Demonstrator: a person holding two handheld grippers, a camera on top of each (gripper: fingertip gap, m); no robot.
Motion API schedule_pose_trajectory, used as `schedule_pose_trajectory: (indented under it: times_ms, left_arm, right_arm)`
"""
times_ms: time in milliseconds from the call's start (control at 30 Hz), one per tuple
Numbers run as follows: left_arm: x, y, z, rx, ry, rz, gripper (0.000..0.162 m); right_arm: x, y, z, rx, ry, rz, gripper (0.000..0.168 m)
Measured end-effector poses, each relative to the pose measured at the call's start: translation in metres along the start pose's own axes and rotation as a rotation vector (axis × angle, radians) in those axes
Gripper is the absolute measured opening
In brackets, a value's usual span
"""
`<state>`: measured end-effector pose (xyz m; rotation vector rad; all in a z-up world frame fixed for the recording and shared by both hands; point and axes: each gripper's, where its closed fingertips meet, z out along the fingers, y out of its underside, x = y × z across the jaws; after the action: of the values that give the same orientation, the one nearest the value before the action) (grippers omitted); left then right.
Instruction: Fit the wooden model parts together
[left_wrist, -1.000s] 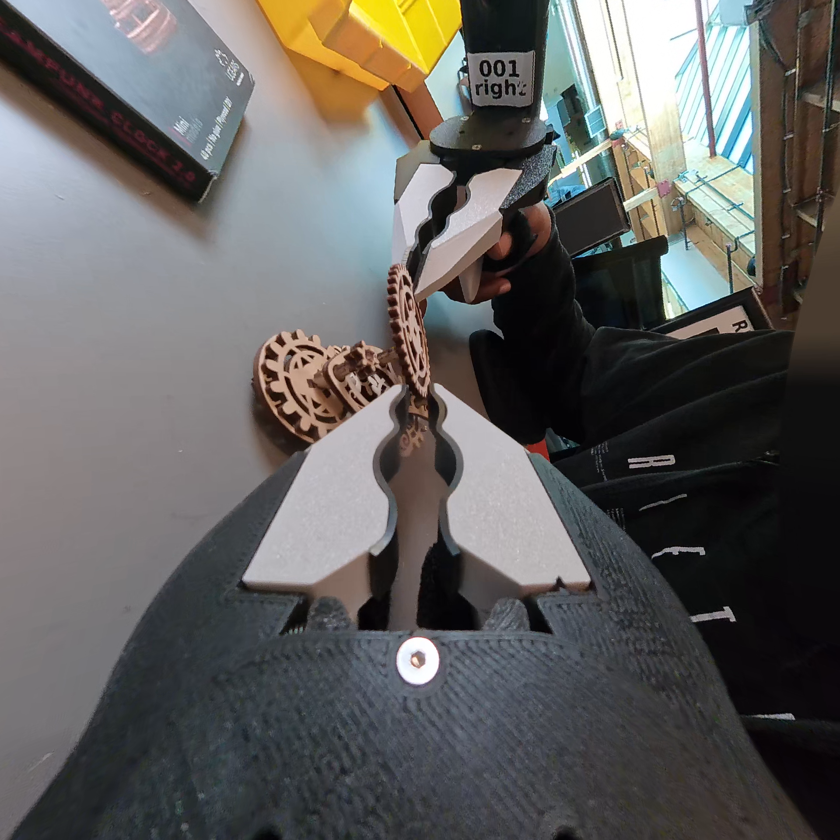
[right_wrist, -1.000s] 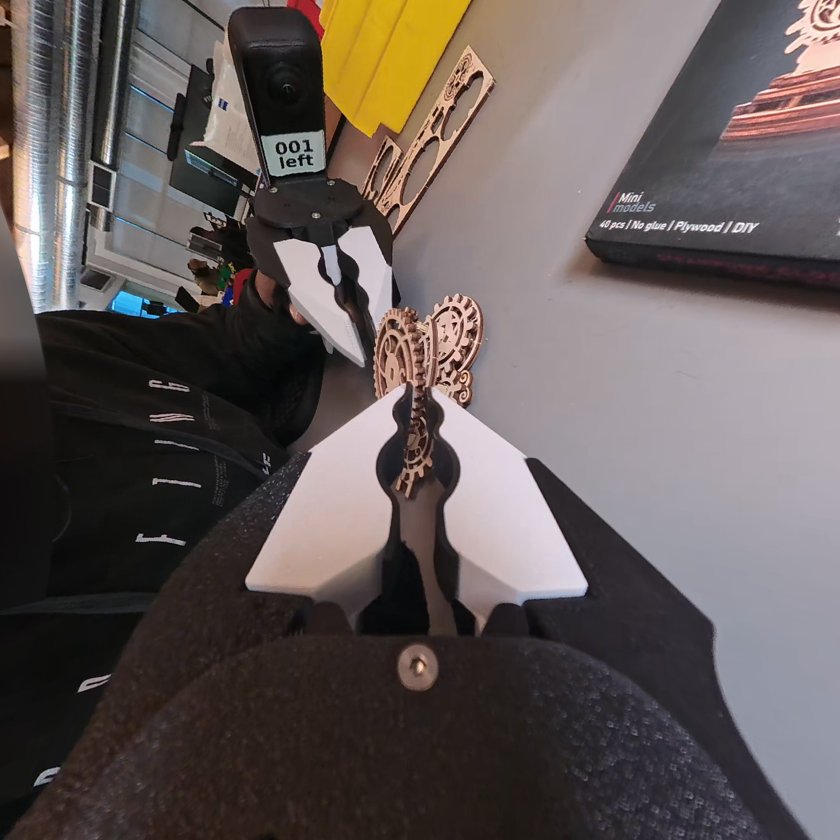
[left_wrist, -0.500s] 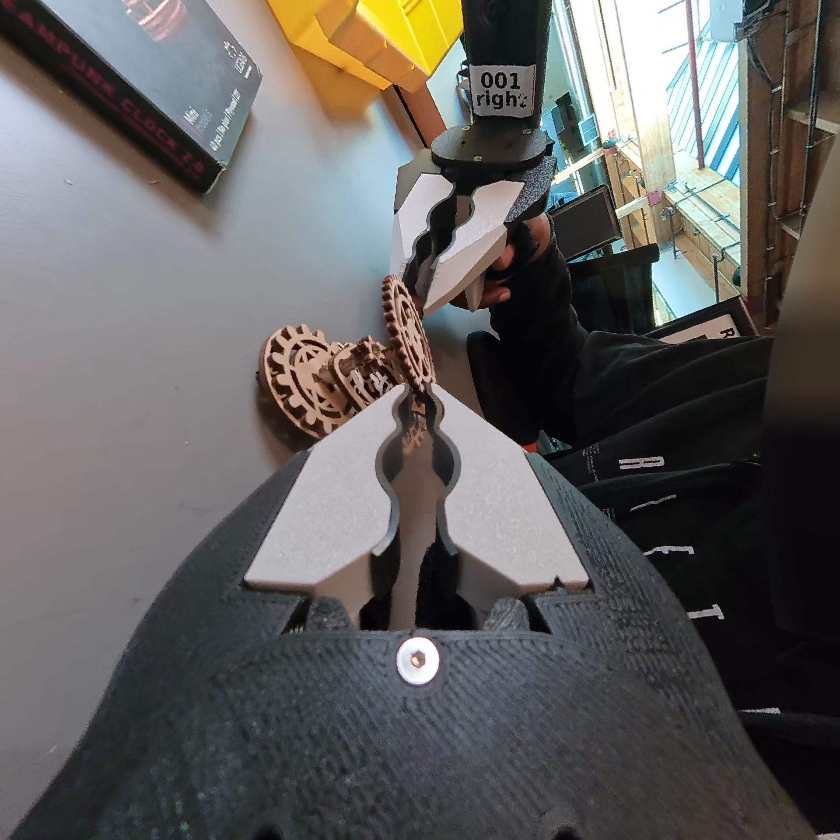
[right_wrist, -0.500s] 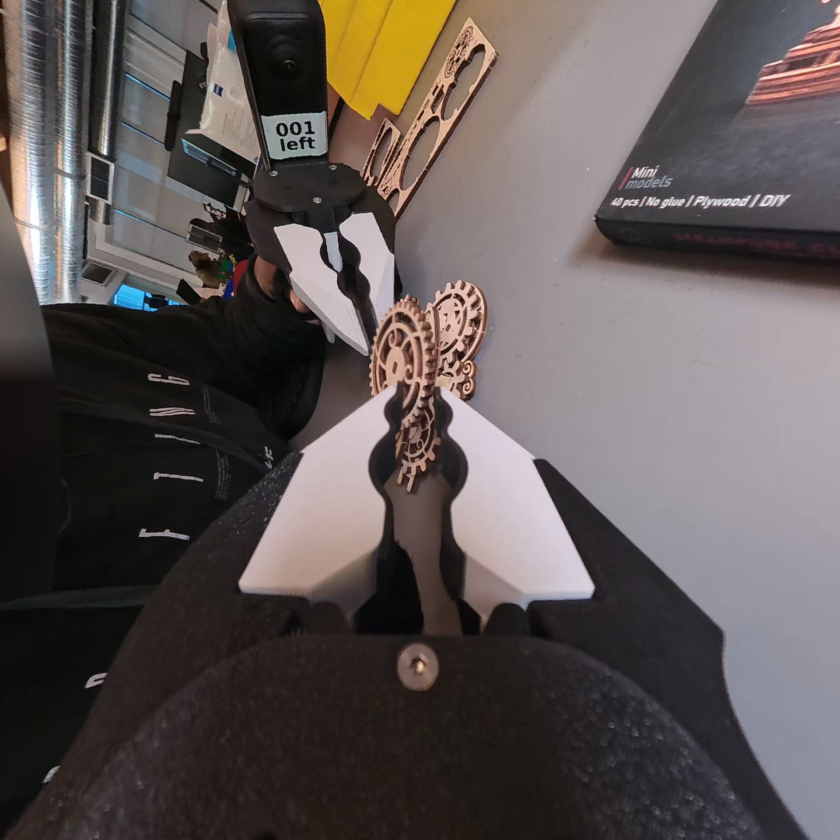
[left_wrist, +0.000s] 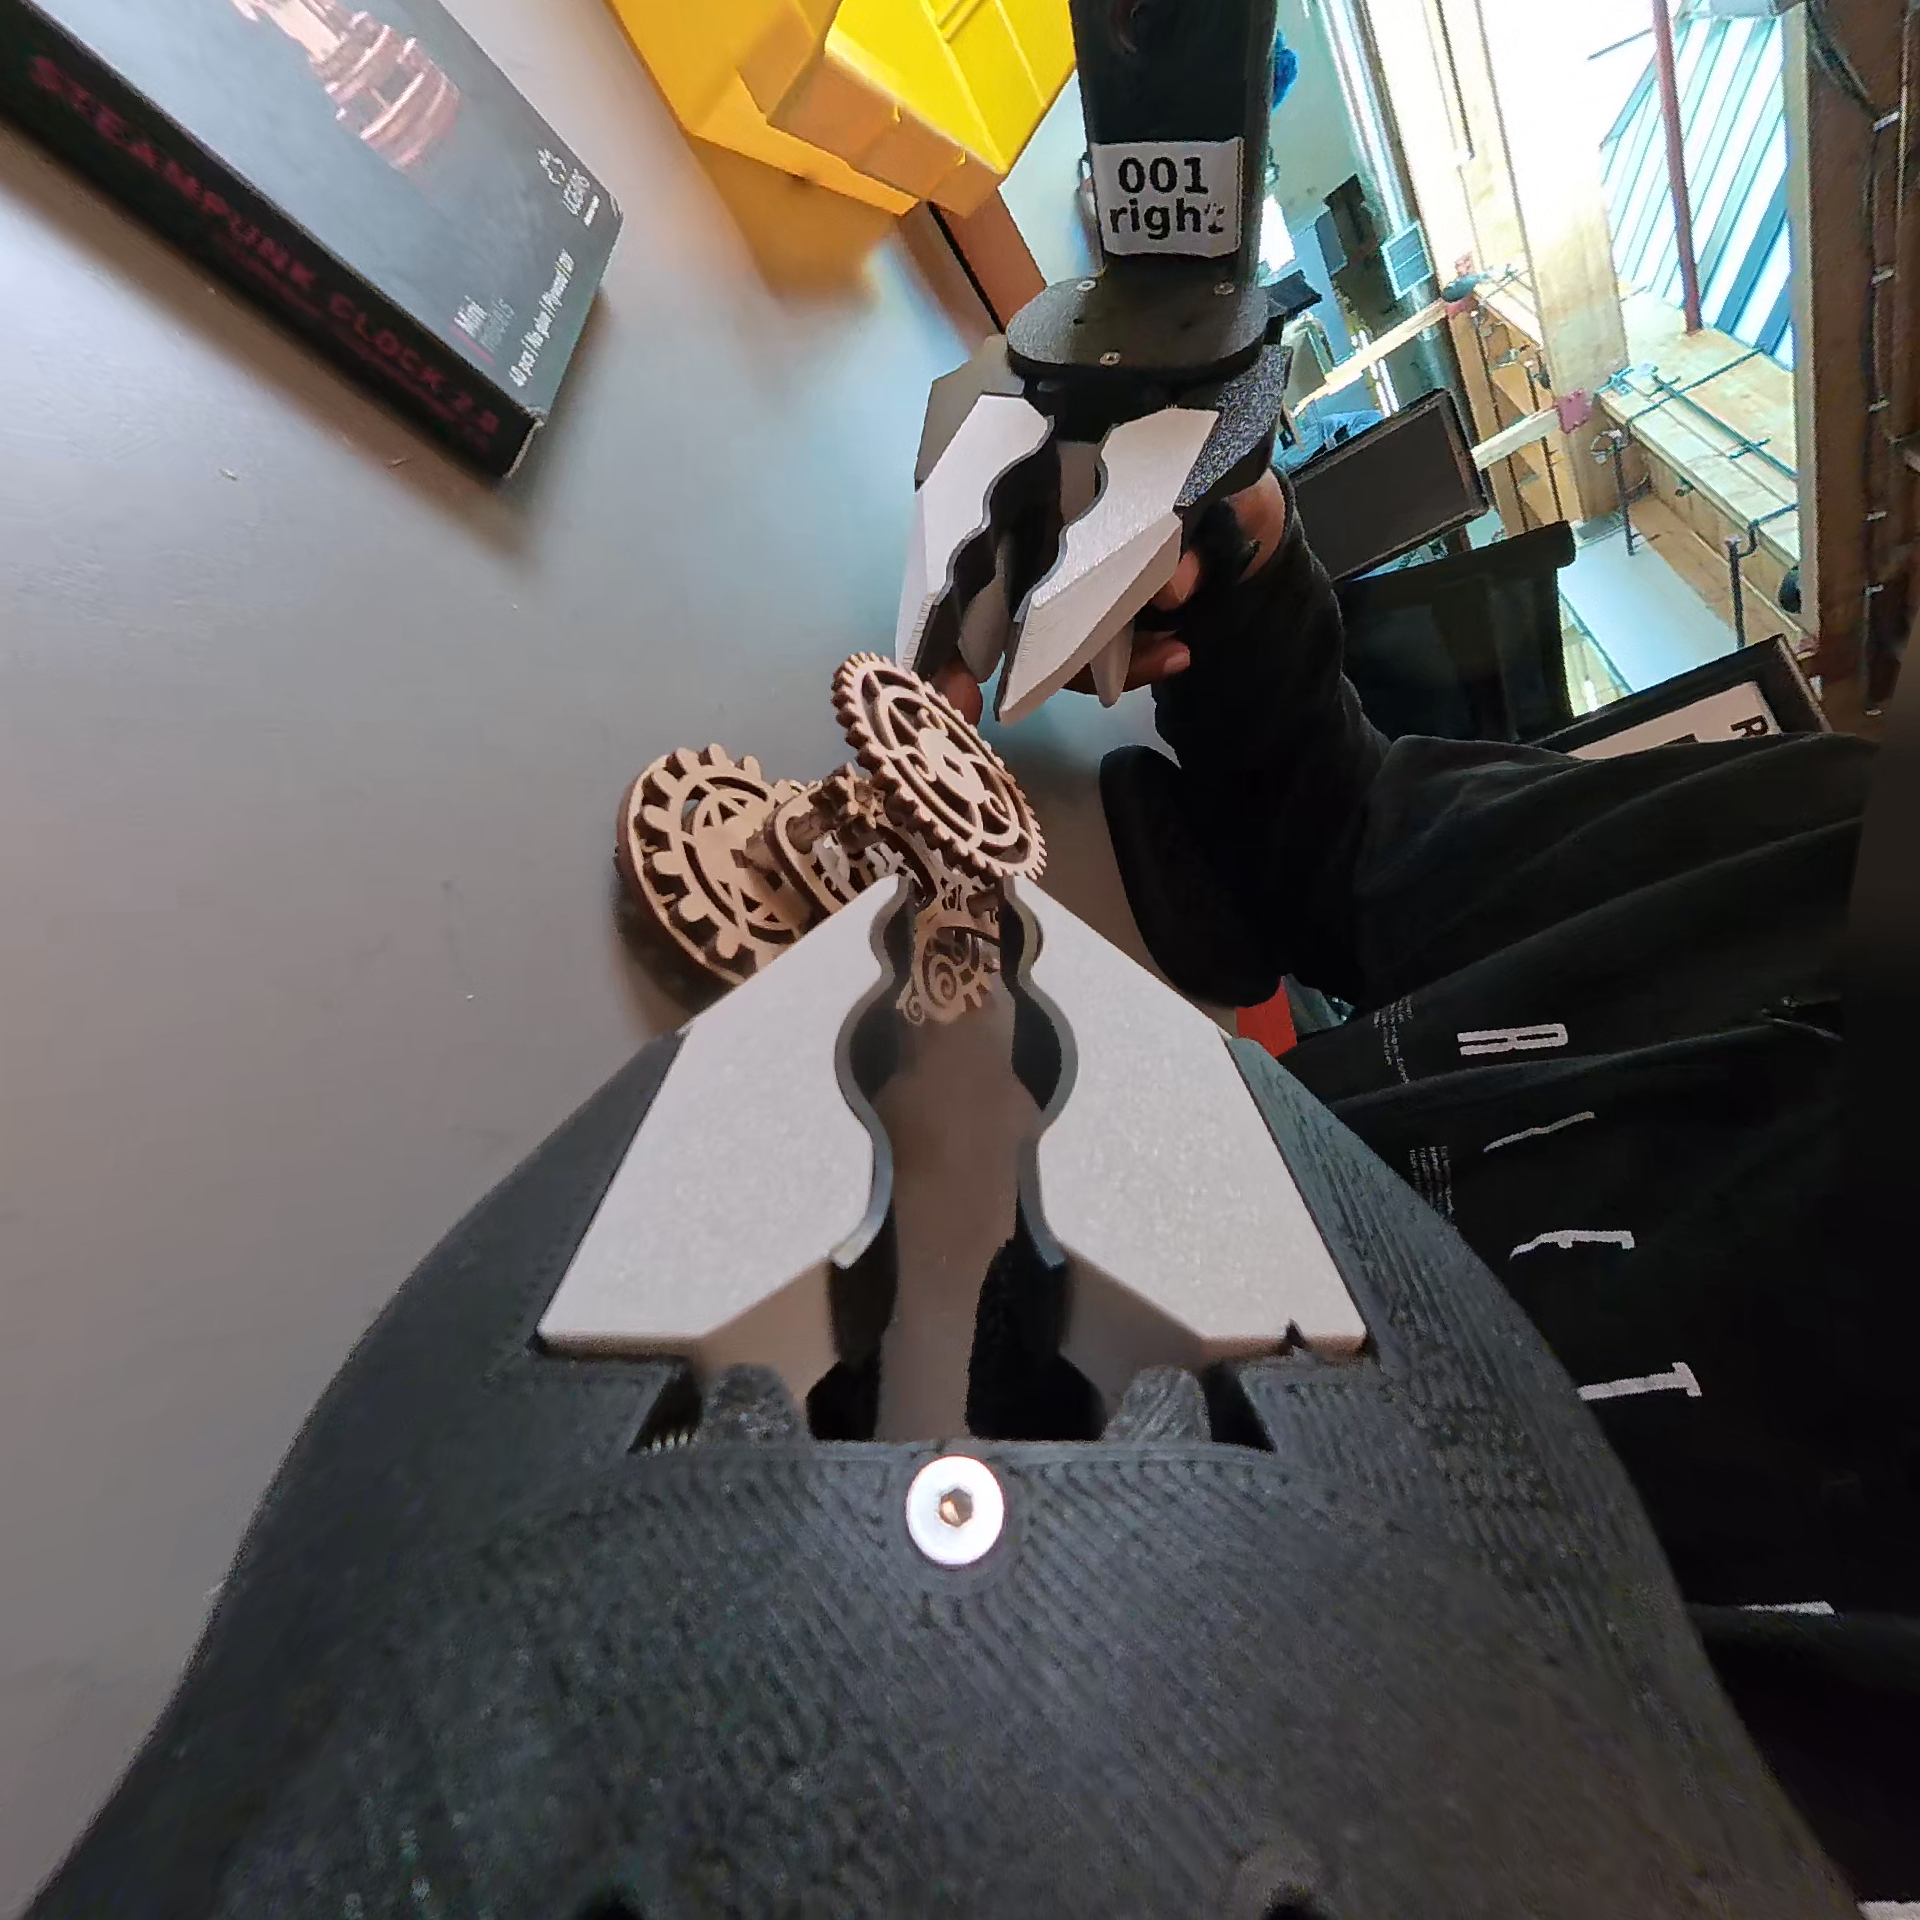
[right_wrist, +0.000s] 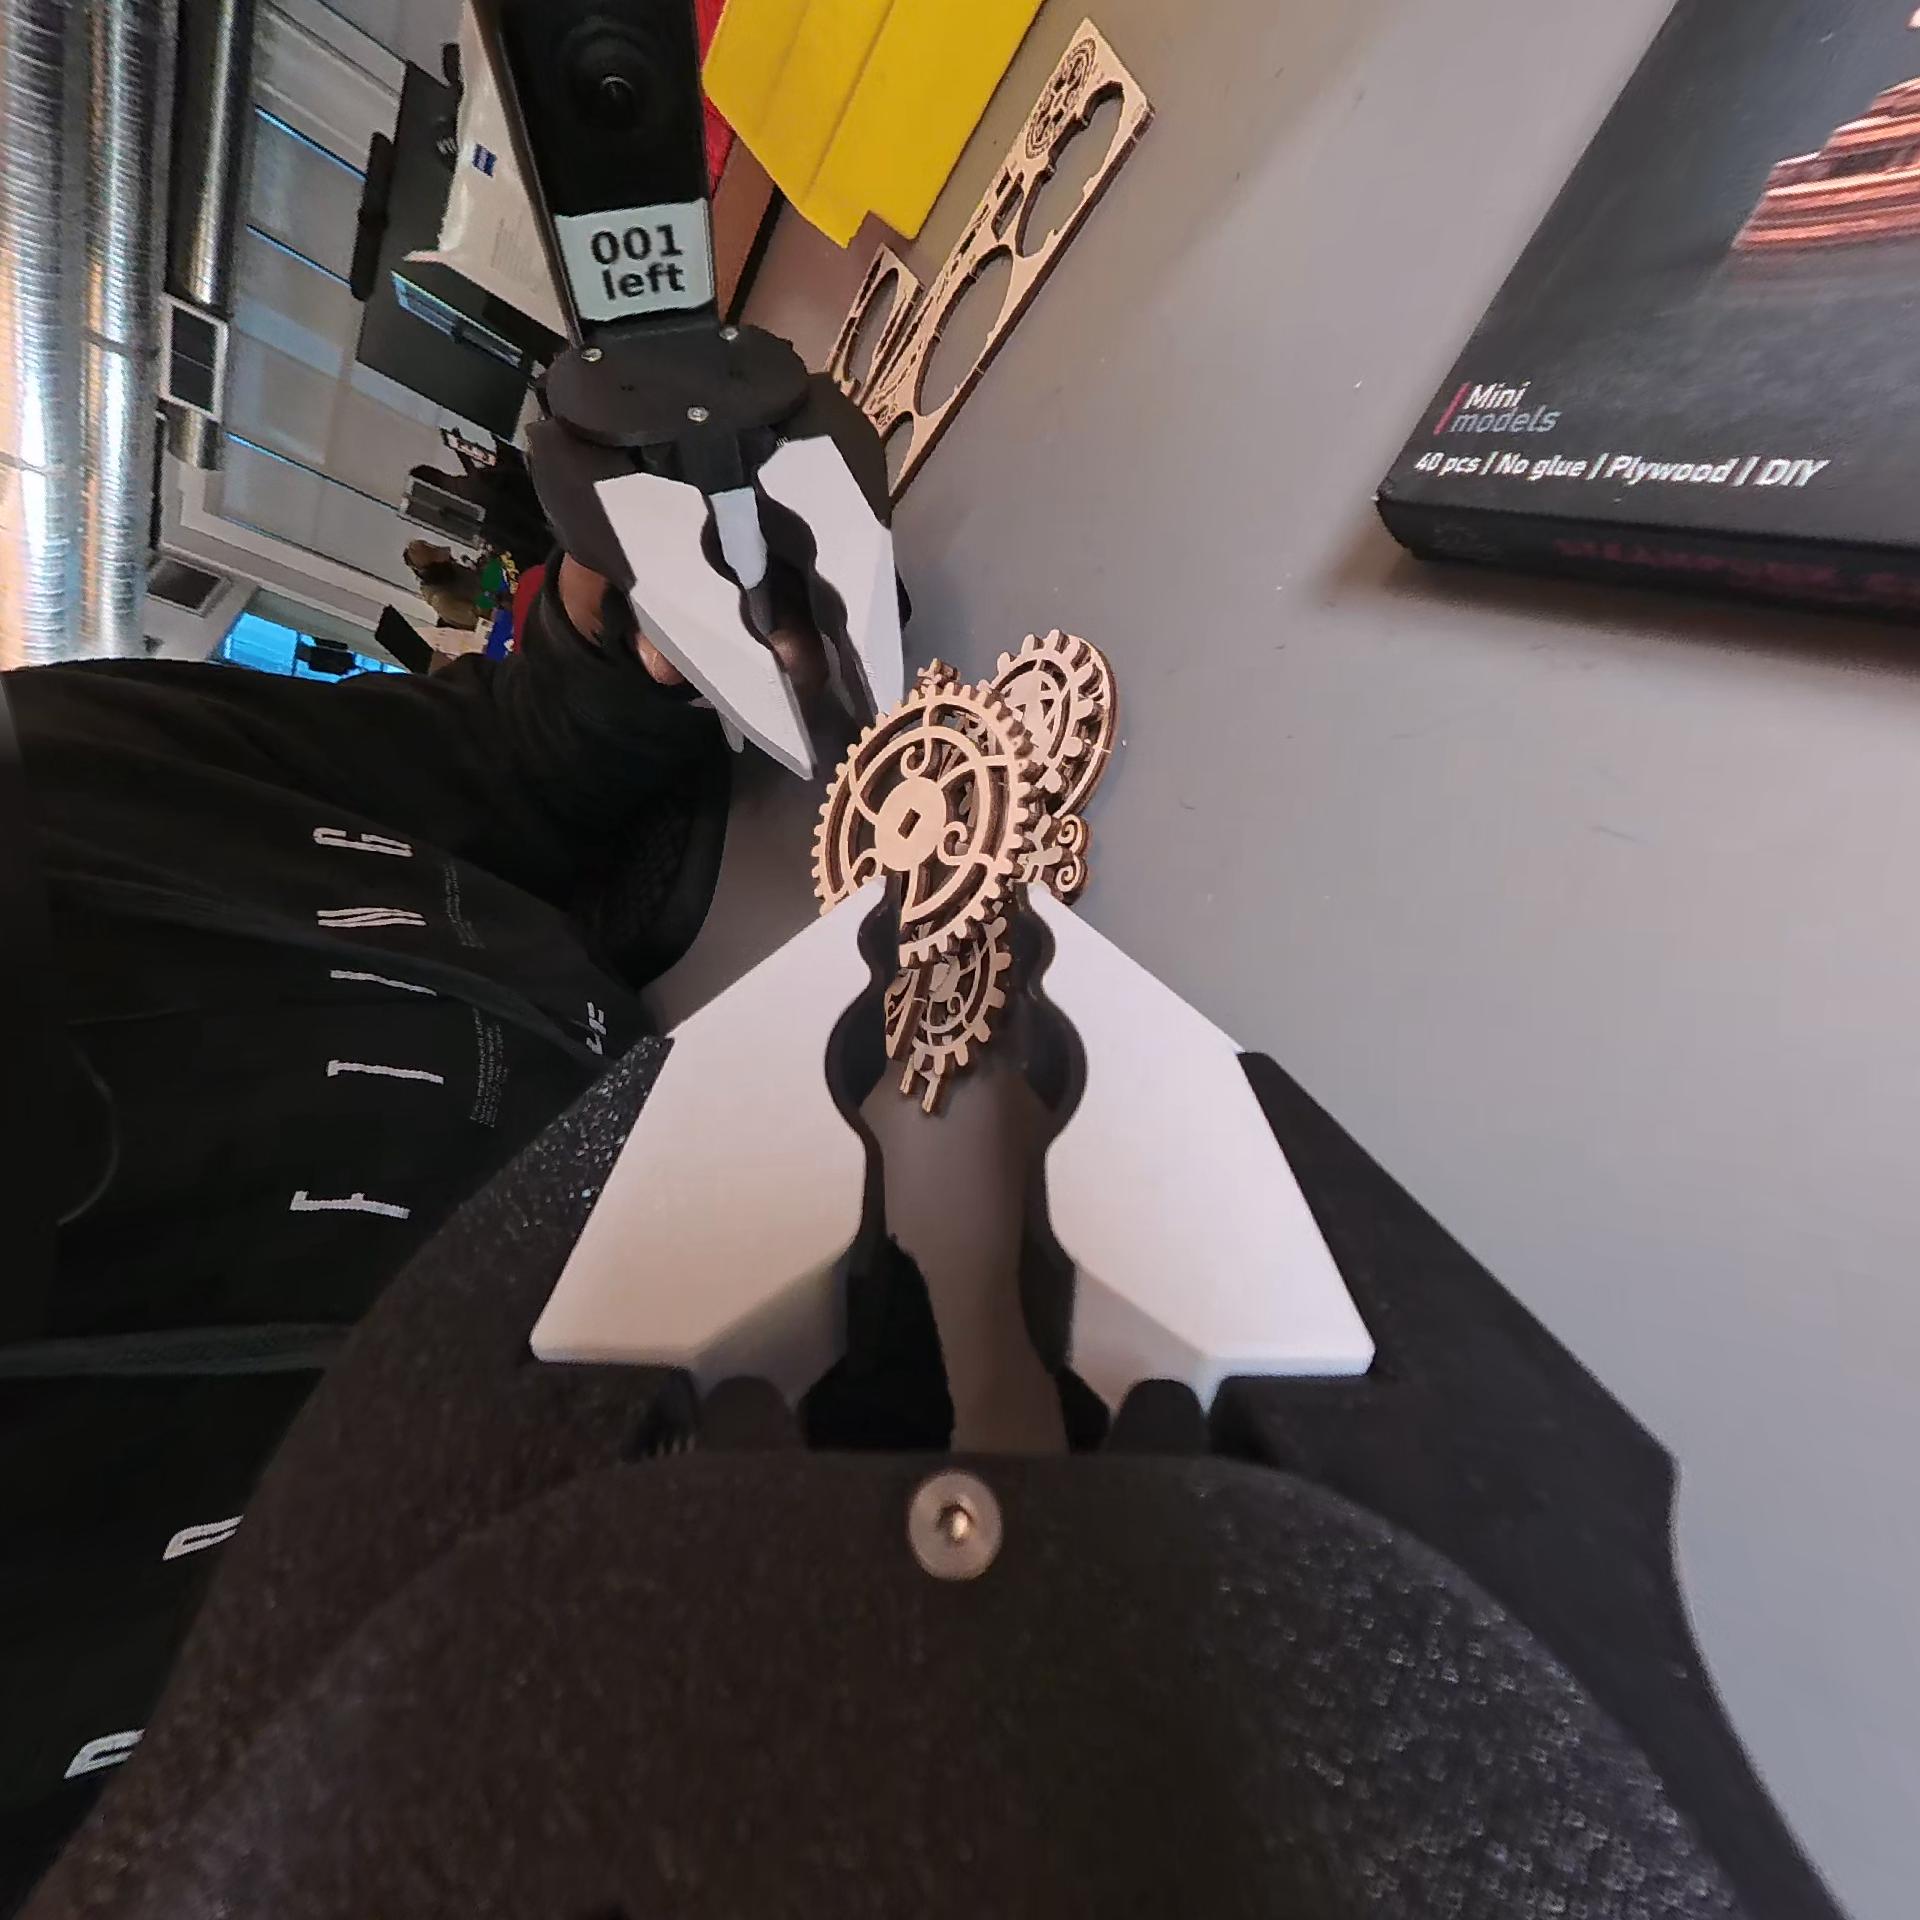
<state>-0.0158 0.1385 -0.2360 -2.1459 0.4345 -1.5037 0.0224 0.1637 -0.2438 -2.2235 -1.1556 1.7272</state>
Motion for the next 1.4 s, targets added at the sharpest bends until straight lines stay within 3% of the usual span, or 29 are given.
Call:
schedule_pose_trajectory:
  times_ms: [133, 300, 467, 600, 767, 1000, 1200, 1400]
  left_arm:
    - [0.006, -0.003, -0.002, 0.011, -0.022, 0.079, 0.021]
    - [-0.008, -0.002, -0.003, 0.003, -0.243, 0.289, 0.054]
    - [-0.015, 0.005, -0.002, -0.021, -0.381, 0.46, 0.074]
    - [-0.026, 0.013, 0.0, -0.067, -0.425, 0.486, 0.076]
    - [-0.035, 0.012, -0.001, -0.1, -0.425, 0.503, 0.062]
    - [-0.047, -0.001, -0.014, -0.082, -0.425, 0.496, 0.055]
    - [-0.063, -0.021, -0.032, -0.036, -0.515, 0.525, 0.05]
    - [-0.048, -0.018, -0.04, 0.009, -0.421, 0.448, 0.062]
  right_arm:
    - [0.0, 0.001, 0.001, -0.005, 0.002, -0.004, 0.019]
    - [-0.002, 0.002, 0.001, -0.012, 0.003, -0.016, 0.018]
    - [-0.004, 0.003, 0.002, -0.016, -0.002, -0.02, 0.018]
    - [-0.005, 0.004, 0.004, -0.025, -0.008, -0.026, 0.018]
    - [-0.007, 0.005, 0.005, -0.028, -0.013, -0.027, 0.018]
    - [-0.008, 0.008, 0.009, -0.04, -0.025, -0.024, 0.018]
    - [-0.01, 0.012, 0.014, -0.056, -0.04, -0.028, 0.019]
    - [-0.007, 0.009, 0.008, -0.043, -0.011, -0.073, 0.024]
